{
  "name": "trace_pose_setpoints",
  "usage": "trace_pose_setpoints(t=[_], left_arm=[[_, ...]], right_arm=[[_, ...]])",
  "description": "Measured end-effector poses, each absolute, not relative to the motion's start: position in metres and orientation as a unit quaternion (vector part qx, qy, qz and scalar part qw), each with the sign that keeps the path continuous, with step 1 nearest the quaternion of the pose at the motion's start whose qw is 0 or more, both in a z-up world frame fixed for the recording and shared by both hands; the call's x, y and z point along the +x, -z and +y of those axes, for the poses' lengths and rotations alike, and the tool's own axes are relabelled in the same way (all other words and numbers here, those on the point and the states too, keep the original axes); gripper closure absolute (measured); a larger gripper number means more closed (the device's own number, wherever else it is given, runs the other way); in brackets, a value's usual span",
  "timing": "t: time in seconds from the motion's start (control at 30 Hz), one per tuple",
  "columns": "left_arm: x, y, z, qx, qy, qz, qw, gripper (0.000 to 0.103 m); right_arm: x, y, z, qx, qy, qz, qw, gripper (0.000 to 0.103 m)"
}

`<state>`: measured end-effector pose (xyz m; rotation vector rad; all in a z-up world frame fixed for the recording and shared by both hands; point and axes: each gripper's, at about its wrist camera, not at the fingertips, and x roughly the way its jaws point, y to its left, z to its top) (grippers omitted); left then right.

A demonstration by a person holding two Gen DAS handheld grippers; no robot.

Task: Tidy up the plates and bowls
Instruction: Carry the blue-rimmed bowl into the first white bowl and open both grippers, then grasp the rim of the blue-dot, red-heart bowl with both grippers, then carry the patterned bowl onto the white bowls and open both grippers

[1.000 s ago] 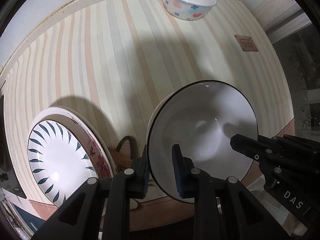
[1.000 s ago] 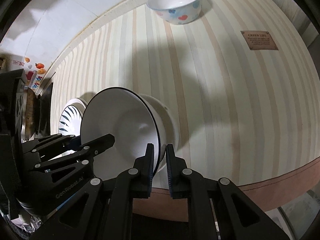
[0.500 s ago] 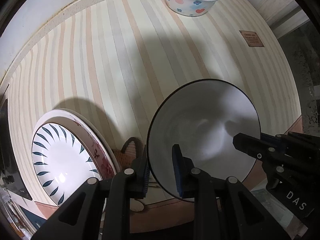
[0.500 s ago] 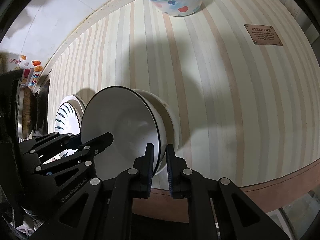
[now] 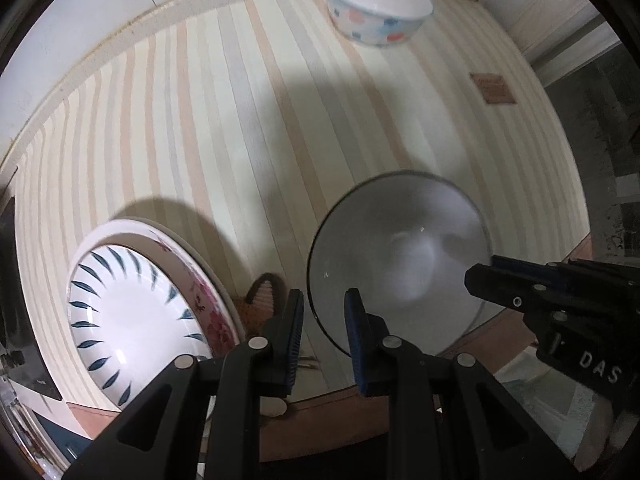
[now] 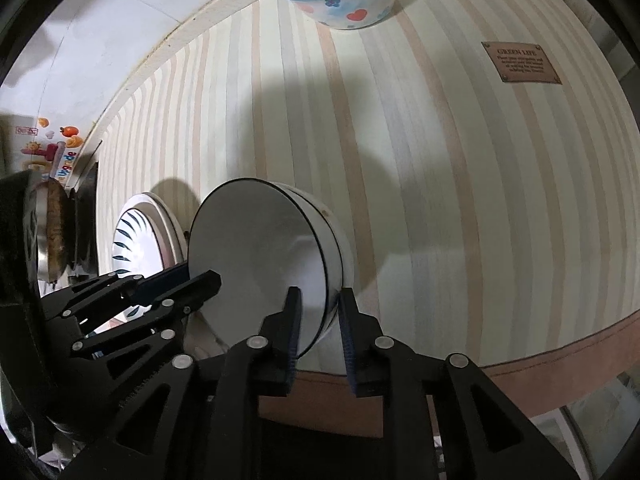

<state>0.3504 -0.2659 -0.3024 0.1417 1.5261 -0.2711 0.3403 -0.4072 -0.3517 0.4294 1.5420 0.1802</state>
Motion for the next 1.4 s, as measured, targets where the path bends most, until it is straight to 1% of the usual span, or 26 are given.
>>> trace_pose_setpoints(t=[0.1, 0.13, 0.17, 0.2, 0.23, 0.3, 0.33, 0.47, 0.63, 0.7, 0.9, 0.97, 1.0, 1.03, 1.07, 1.1, 1.13, 1.2, 1.4], left_arm=[[0.358, 0.281, -0.264, 0.057, 0.127, 0.674, 0.725, 0.083], [0.364, 0.272, -0.263, 0.053, 0.128, 0.669, 0.73, 0.081], [0.372, 0.265, -0.264, 0.047, 0.128, 0.666, 0.733, 0.077], [0.38, 0.26, -0.264, 0.04, 0.13, 0.662, 0.737, 0.075], [0.391, 0.255, -0.265, 0.033, 0.132, 0.657, 0.742, 0.074], [0.415, 0.25, -0.268, 0.029, 0.128, 0.652, 0.747, 0.074], [0.43, 0.25, -0.271, 0.026, 0.125, 0.651, 0.748, 0.074], [0.488, 0.257, -0.283, 0.017, 0.115, 0.647, 0.753, 0.074], [0.55, 0.282, -0.303, 0.02, 0.106, 0.66, 0.743, 0.074], [0.569, 0.299, -0.313, 0.021, 0.108, 0.672, 0.733, 0.074], [0.603, 0.339, -0.333, 0.013, 0.11, 0.701, 0.705, 0.074], [0.607, 0.346, -0.338, 0.014, 0.112, 0.704, 0.702, 0.074], [0.609, 0.351, -0.34, 0.014, 0.113, 0.705, 0.7, 0.074], [0.61, 0.355, -0.341, 0.01, 0.116, 0.705, 0.699, 0.074], [0.612, 0.357, -0.342, 0.008, 0.119, 0.705, 0.699, 0.076], [0.613, 0.36, -0.342, 0.008, 0.119, 0.705, 0.7, 0.08], [0.614, 0.362, -0.343, 0.007, 0.121, 0.704, 0.7, 0.084], [0.613, 0.364, -0.344, 0.006, 0.124, 0.702, 0.701, 0.088], [0.603, 0.355, -0.348, 0.006, 0.127, 0.7, 0.702, 0.089]], right_arm=[[0.338, 0.342, -0.413, 0.199, -0.084, 0.687, 0.694, 0.081], [0.339, 0.336, -0.416, 0.203, -0.085, 0.683, 0.696, 0.081], [0.341, 0.33, -0.42, 0.208, -0.084, 0.679, 0.699, 0.079], [0.344, 0.325, -0.424, 0.213, -0.085, 0.675, 0.702, 0.074], [0.348, 0.318, -0.429, 0.219, -0.086, 0.669, 0.705, 0.065], [0.361, 0.306, -0.441, 0.234, -0.088, 0.656, 0.712, 0.055], [0.368, 0.301, -0.447, 0.24, -0.089, 0.649, 0.716, 0.052], [0.409, 0.289, -0.472, 0.245, -0.07, 0.623, 0.739, 0.051], [0.469, 0.296, -0.504, 0.26, -0.034, 0.603, 0.753, 0.051], [0.489, 0.302, -0.51, 0.263, -0.028, 0.601, 0.754, 0.051], [0.545, 0.348, -0.518, 0.277, -0.014, 0.615, 0.738, 0.051], [0.556, 0.364, -0.518, 0.281, -0.014, 0.622, 0.731, 0.052], [0.558, 0.369, -0.518, 0.283, -0.014, 0.624, 0.729, 0.056], [0.561, 0.374, -0.518, 0.283, -0.013, 0.625, 0.727, 0.066], [0.564, 0.38, -0.518, 0.283, -0.012, 0.629, 0.724, 0.071], [0.566, 0.385, -0.517, 0.285, -0.015, 0.632, 0.72, 0.081], [0.567, 0.389, -0.52, 0.286, -0.016, 0.634, 0.719, 0.087], [0.57, 0.392, -0.518, 0.284, -0.021, 0.633, 0.72, 0.089], [0.57, 0.388, -0.51, 0.257, -0.019, 0.637, 0.727, 0.09]])
